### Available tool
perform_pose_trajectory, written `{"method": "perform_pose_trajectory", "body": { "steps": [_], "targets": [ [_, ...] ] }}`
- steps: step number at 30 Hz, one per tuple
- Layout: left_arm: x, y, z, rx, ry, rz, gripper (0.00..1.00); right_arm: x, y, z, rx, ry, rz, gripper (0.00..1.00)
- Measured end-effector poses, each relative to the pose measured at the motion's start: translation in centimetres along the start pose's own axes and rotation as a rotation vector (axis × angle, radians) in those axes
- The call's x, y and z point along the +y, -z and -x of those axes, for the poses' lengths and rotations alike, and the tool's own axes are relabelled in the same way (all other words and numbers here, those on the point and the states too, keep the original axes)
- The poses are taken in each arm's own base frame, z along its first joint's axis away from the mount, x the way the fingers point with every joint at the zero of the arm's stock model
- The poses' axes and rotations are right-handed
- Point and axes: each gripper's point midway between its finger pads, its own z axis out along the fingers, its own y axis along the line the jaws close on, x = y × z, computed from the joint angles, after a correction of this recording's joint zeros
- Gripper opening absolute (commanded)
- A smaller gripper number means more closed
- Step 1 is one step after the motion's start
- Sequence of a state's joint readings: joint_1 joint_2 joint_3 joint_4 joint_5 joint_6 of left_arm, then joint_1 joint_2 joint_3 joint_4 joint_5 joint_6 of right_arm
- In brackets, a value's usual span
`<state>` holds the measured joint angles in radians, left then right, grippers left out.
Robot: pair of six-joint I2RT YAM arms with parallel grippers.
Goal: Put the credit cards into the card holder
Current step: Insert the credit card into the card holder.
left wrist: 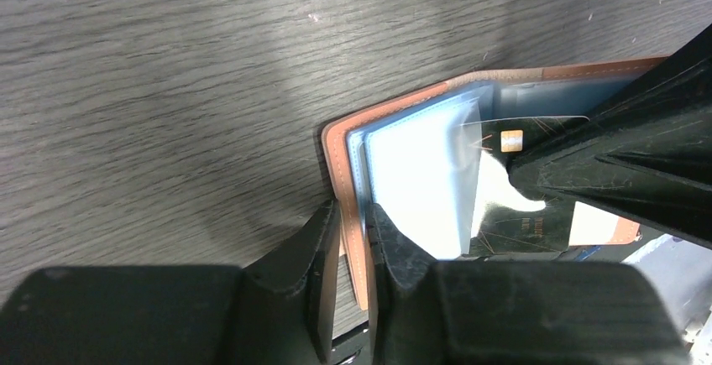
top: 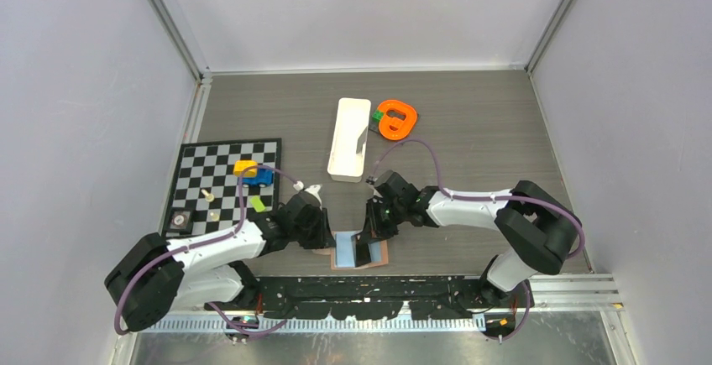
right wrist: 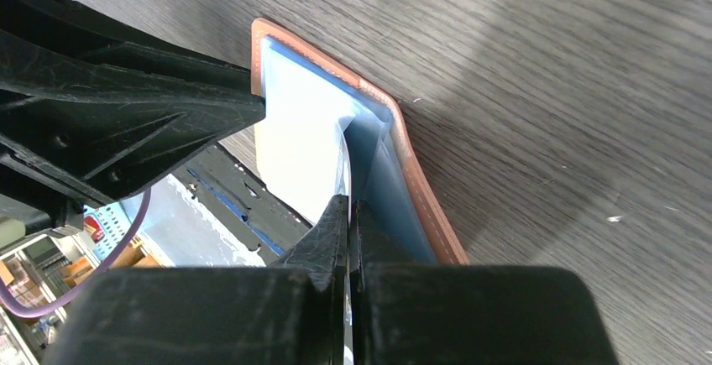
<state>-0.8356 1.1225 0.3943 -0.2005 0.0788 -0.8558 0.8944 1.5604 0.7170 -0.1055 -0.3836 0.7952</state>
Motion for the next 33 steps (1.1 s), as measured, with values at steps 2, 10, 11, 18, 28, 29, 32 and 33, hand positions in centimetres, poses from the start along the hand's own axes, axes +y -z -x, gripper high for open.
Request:
{"method": "perform_pose_trajectory", "body": {
  "steps": [2,10,11,18,28,29,32,33],
  "targets": [
    [0.08,-0.04,-0.02,0.001,0.001,0.004,0.14,-0.2,-0.04,-0.04,-0.003,-0.002,-0.006,0.01],
    [0.19,-0.06,0.01,-0.001,0.005,0.01,0.03,-0.49,-0.25,-0.14,-0.031,-0.038,0.01,0.0],
    [0.18,-0.06,0.01,-0.001,0.005,0.01,0.02,-0.51,-0.28,-0.14,-0.034,-0.042,0.013,0.0],
    [0.3,-0.09,0.1,-0.006,0.009,0.013,0.0,-0.56,-0.42,-0.04,-0.056,-0.07,0.022,0.01],
    [0.38,-0.15,0.03,-0.006,0.016,0.013,0.0,-0.58,-0.49,0.16,-0.079,-0.091,0.015,0.01],
    [0.37,-0.15,0.04,-0.007,0.016,0.013,0.0,-0.55,-0.52,0.12,-0.08,-0.093,0.014,0.01],
    [0.37,-0.16,0.02,-0.006,0.021,0.013,0.0,-0.48,-0.64,0.18,-0.092,-0.101,0.011,0.01],
    [0.37,-0.17,-0.01,-0.006,0.024,0.013,0.0,-0.42,-0.68,0.25,-0.097,-0.104,0.011,0.0]
  ]
}}
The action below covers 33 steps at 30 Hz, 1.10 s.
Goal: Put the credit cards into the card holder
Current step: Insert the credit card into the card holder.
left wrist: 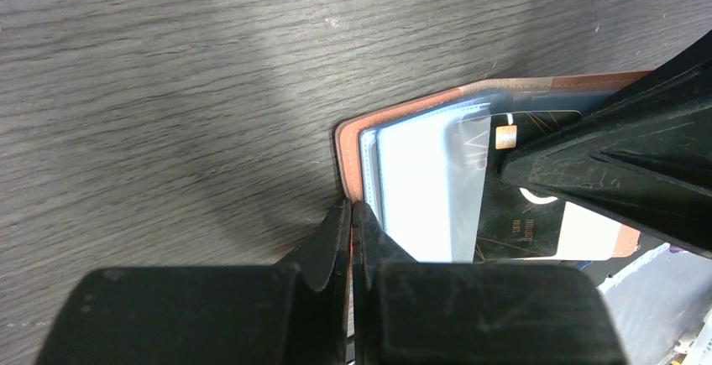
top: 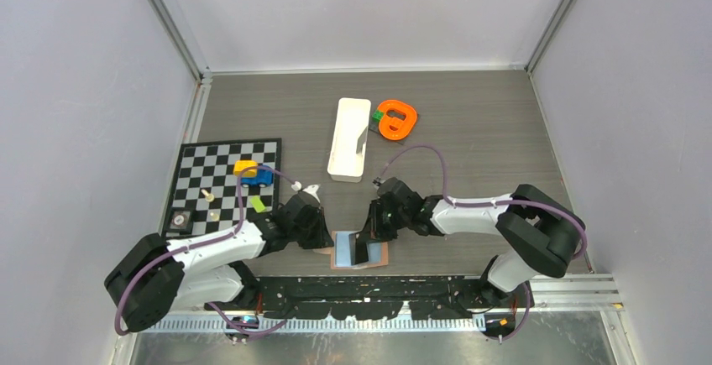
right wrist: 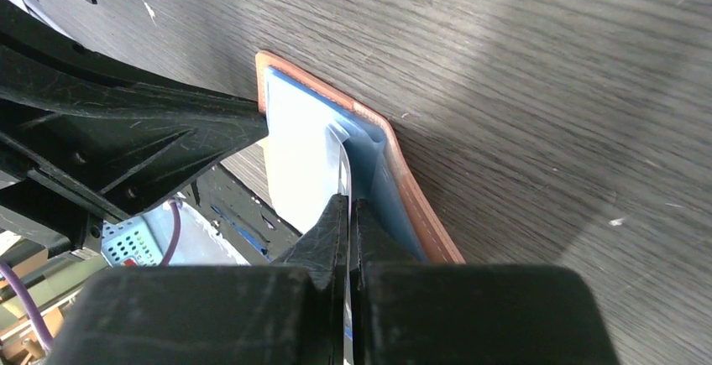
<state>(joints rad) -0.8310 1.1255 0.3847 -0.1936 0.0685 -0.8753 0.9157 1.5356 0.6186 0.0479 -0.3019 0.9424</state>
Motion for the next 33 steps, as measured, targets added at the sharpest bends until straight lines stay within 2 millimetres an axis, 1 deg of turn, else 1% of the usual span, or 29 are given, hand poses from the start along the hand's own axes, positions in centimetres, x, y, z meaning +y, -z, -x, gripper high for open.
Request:
{"method": "perform_pose_trajectory", "body": {
  "steps": [6,12,14,18,21,23,25,33],
  "targets": [
    [0.0,0.0,0.0,-0.003,0.005,-0.003,0.0,0.4,-0.4,0.1,-0.026,-0.014,0.002,0.02],
    [-0.1,0.1,0.0,-0.007,0.007,-0.008,0.0,0.5,-0.8,0.0,-0.03,-0.026,0.002,0.1],
    [-0.1,0.1,0.1,-0.009,0.006,-0.01,0.0,0.4,-0.8,0.0,-0.034,-0.026,-0.006,0.15],
    [-0.1,0.2,0.1,-0.014,0.008,-0.013,0.0,0.2,-0.6,0.1,-0.047,-0.027,-0.039,0.32],
    [-0.2,0.1,0.1,-0.016,0.011,-0.021,0.0,-0.5,-0.1,-0.1,-0.053,-0.024,-0.099,0.43],
    [-0.2,0.1,0.0,-0.017,0.013,-0.024,0.0,-0.5,0.3,-0.2,-0.057,-0.018,-0.123,0.49],
    [-0.3,0.1,0.0,-0.017,0.015,-0.026,0.0,-0.4,0.6,-0.3,-0.061,-0.01,-0.143,0.53],
    [-0.3,0.1,0.0,-0.021,0.027,-0.03,0.0,-0.2,1.2,-1.6,-0.044,0.015,-0.222,0.53]
  ]
}}
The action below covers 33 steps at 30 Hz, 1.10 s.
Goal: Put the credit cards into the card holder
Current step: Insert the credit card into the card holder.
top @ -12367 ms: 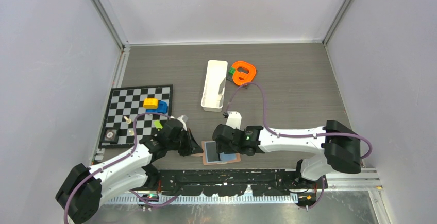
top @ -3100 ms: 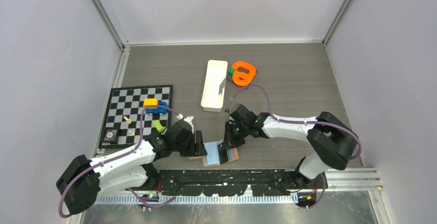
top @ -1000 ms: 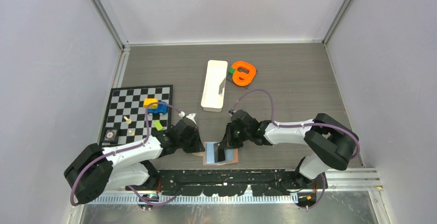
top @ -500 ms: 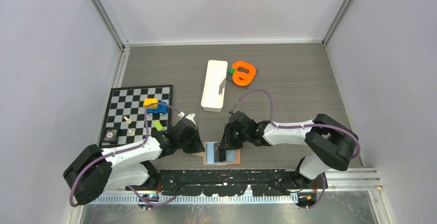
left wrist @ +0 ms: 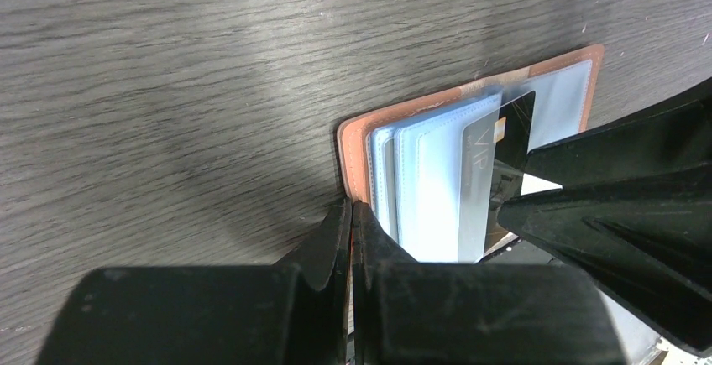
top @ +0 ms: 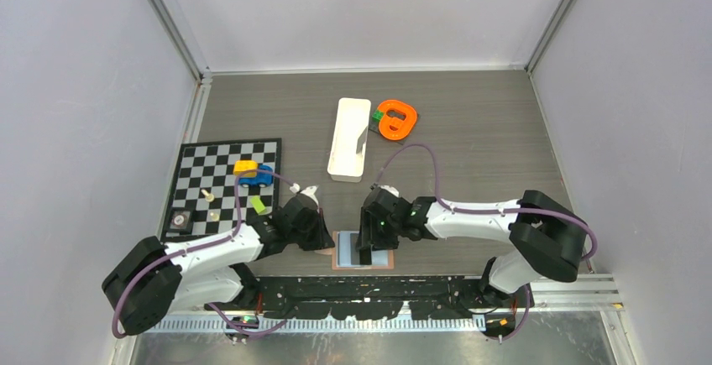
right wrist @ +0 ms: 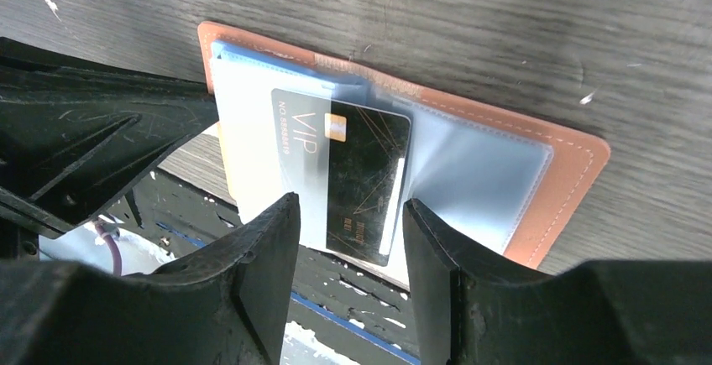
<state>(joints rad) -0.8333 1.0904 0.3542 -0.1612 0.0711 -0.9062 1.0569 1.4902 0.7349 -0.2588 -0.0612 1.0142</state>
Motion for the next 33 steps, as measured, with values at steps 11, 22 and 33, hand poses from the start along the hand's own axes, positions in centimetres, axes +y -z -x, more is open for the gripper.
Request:
{"method": "perform_pose_trajectory", "body": {
  "steps": [11,22,33],
  "targets": [
    [-0.2,0.0,-0.1,-0.002,0.005,-0.019,0.0,2.3,-0.9,-1.0,0.014,0.011,0.014,0.5],
    [0.2,0.4,-0.3,-0.014,0.009,-0.023,0.0,3.4,-1.3,-0.8,-0.006,0.088,-0.05,0.55],
    [0.0,1.8,-0.2,-0.039,-0.001,-0.043,0.71,4.7,6.0,6.3,-0.222,0.178,-0.113,0.66]
  ]
}}
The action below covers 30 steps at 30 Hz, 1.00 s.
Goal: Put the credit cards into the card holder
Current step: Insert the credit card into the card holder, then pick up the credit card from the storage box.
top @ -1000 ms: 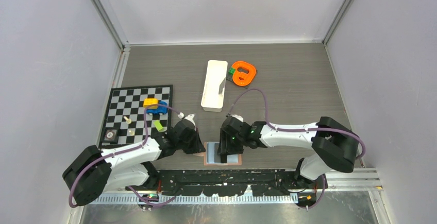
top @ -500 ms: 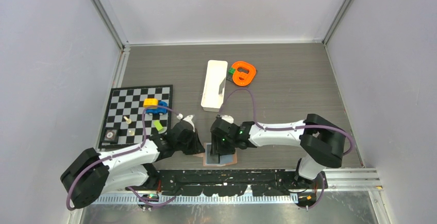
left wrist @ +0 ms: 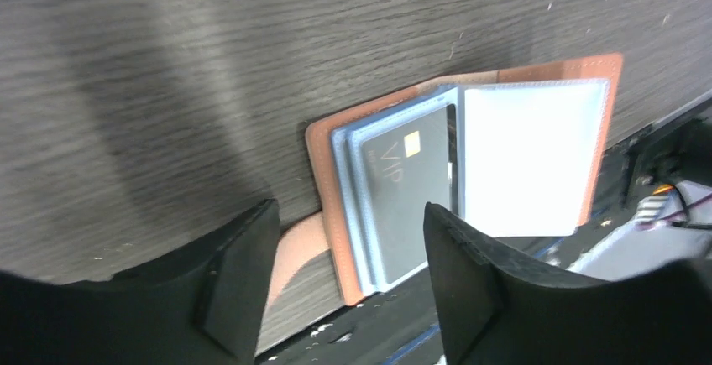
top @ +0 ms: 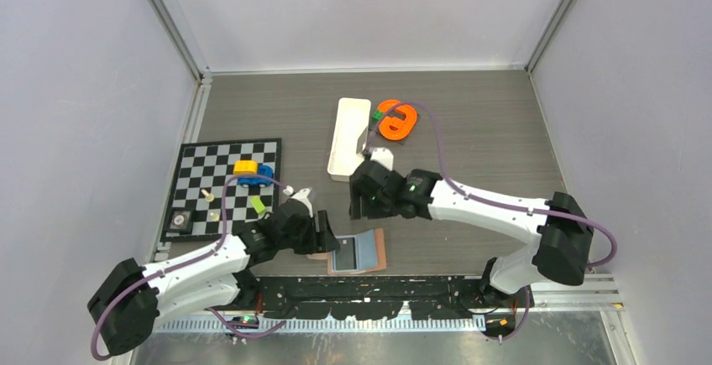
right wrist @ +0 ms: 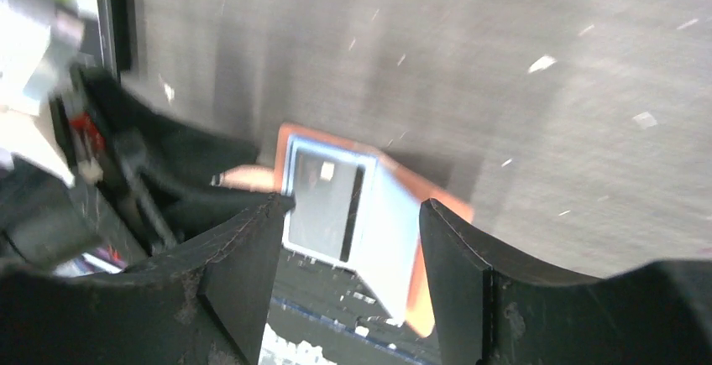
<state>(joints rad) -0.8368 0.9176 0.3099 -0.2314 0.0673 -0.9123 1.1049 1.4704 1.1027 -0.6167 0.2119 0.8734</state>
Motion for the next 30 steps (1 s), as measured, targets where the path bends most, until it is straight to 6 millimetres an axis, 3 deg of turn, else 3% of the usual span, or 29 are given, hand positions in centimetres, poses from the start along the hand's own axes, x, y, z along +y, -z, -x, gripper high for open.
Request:
{"method": "perform_pose_trajectory", "body": {
  "steps": [8,13,18,25,30],
  "targets": [
    [1.5,1.2,1.3,-0.017,-0.067,0.087,0.91,-7.7,0.2,11.0,-0.14,-0.112,-0.169,0.63],
    [2.2,2.1,4.1,-0.036,-0.057,0.128,0.93,-8.6,-1.8,16.3,-0.171,-0.122,-0.193,0.56],
    [2.6,2.2,6.4,-0.048,-0.031,0.13,0.94,-8.4,-5.3,19.4,-0.158,-0.114,-0.185,0.49],
    [2.7,1.8,5.7,0.011,-0.041,0.114,0.94,-8.6,-9.5,20.7,-0.106,-0.124,-0.168,0.47],
    [2.8,1.6,5.7,0.023,-0.041,0.106,0.94,-8.4,-10.7,21.6,-0.101,-0.123,-0.153,0.41]
  ]
}}
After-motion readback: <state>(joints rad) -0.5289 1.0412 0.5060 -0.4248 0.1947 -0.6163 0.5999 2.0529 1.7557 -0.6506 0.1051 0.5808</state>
